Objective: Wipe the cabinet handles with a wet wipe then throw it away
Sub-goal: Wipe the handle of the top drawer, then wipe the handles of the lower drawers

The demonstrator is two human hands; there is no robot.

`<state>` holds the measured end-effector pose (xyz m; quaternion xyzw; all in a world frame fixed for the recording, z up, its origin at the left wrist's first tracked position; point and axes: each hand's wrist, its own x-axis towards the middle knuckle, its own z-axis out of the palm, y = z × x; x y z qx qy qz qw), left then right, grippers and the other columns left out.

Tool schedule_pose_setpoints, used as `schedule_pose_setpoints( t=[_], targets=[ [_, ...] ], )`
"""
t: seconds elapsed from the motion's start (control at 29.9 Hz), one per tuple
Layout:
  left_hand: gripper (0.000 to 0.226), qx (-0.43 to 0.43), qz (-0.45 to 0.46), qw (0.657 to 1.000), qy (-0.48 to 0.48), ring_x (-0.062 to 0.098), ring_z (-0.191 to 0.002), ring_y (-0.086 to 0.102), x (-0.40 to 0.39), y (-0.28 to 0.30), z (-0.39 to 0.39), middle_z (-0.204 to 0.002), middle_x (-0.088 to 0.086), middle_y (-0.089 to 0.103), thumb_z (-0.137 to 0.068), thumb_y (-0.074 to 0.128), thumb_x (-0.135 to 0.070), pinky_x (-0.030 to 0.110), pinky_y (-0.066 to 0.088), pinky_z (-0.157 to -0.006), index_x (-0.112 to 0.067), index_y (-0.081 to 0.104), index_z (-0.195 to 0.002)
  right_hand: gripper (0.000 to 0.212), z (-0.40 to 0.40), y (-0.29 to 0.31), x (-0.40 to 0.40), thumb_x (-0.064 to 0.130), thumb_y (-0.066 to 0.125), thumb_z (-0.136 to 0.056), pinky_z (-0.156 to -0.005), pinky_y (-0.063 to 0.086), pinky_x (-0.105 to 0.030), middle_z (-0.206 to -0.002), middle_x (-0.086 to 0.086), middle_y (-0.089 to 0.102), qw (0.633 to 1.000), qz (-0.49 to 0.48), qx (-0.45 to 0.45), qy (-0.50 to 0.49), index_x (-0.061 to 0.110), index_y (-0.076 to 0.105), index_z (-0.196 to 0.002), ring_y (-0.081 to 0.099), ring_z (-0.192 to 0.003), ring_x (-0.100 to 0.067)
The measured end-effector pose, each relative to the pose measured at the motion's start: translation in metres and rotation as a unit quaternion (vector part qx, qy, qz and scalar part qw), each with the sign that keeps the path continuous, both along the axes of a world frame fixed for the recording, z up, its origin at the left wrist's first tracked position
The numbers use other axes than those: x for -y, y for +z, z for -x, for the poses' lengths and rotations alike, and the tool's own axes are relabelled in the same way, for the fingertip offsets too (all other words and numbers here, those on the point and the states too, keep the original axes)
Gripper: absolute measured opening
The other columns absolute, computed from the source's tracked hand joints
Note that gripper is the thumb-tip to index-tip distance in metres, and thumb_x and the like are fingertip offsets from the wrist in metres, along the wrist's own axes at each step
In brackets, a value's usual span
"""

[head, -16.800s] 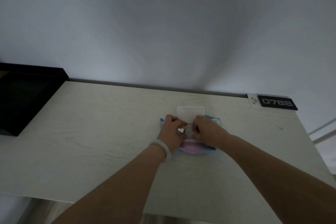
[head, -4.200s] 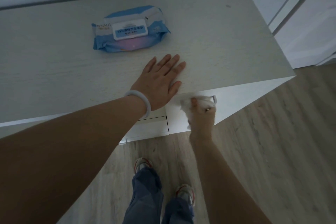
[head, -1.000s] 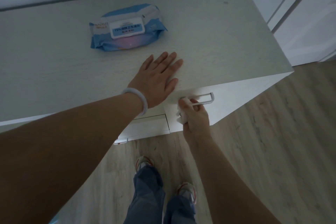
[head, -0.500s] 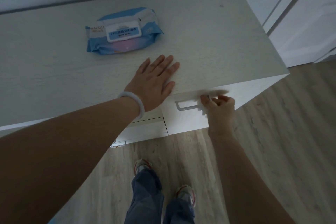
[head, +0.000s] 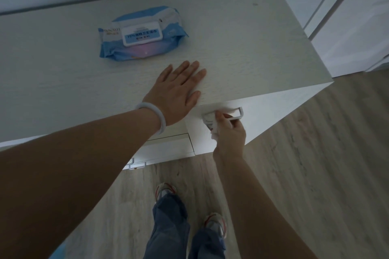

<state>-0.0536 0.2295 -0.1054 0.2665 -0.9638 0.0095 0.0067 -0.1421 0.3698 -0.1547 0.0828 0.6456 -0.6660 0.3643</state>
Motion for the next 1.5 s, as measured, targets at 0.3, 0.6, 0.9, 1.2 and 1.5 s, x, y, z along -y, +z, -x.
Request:
schedule_pose_setpoints(
  t=[0.3,0.6,0.9,1.2,1.5],
  targets=[
    [0.06,0.01,-0.001,1.0,0.004,0.017,-0.148,0.008,-0.001,0.001,0.001,-0.161,-0.002,0.009,-0.094,0.008,-0.047,0.043,0.009,-0.121,-0.028,0.009,-0.151,0.029,-0.009,-0.005,-0.007,0.019,0.078,-0.075,-0.076,0.057,-0.031,-0.09,-0.003,0.072,0.999,0.002,0.03,0.038,0.007,0.066,-0.099,0.071,-0.083,-0.018],
    [0.064,0.022,-0.001,1.0,0.005,0.017,-0.148,0.009,-0.001,0.003,0.0,-0.161,-0.002,0.009,-0.091,0.002,-0.048,0.043,0.009,-0.121,-0.028,0.009,-0.151,0.021,-0.005,0.004,-0.022,0.021,0.069,-0.075,-0.063,0.054,-0.029,-0.068,0.0,0.073,0.986,-0.087,-0.097,0.107,0.002,0.069,-0.085,0.068,-0.064,-0.013],
    [0.048,-0.078,-0.052,0.995,-0.023,0.025,-0.142,0.03,-0.008,0.002,-0.023,-0.153,0.01,0.033,-0.1,0.029,-0.032,0.039,0.02,-0.118,-0.013,0.038,-0.143,0.004,-0.069,0.027,-0.035,0.008,0.064,-0.086,-0.058,0.06,-0.034,-0.082,-0.011,0.07,0.986,-0.016,-0.125,0.111,0.008,0.065,-0.091,0.072,-0.069,-0.024],
    [0.038,-0.073,-0.031,0.997,-0.012,0.026,-0.13,0.048,-0.047,-0.061,-0.292,-0.139,0.009,0.052,-0.088,0.041,-0.023,0.046,0.034,-0.108,-0.014,0.06,-0.119,0.015,-0.196,-0.006,-0.05,0.022,0.067,-0.087,-0.059,0.048,-0.023,-0.066,-0.001,0.07,0.97,-0.084,-0.148,0.171,0.011,0.074,-0.079,0.062,-0.062,-0.013],
    [0.057,0.162,-0.196,0.935,0.247,0.022,-0.149,0.0,-0.008,-0.136,-0.42,-0.161,0.004,-0.001,-0.101,0.025,-0.04,0.043,0.009,-0.119,-0.017,0.011,-0.151,0.012,-0.305,-0.077,-0.005,0.023,0.069,-0.087,-0.065,0.052,-0.026,-0.066,0.004,0.071,0.953,-0.122,-0.149,0.232,0.02,0.075,-0.078,0.065,-0.066,-0.015]
  ],
)
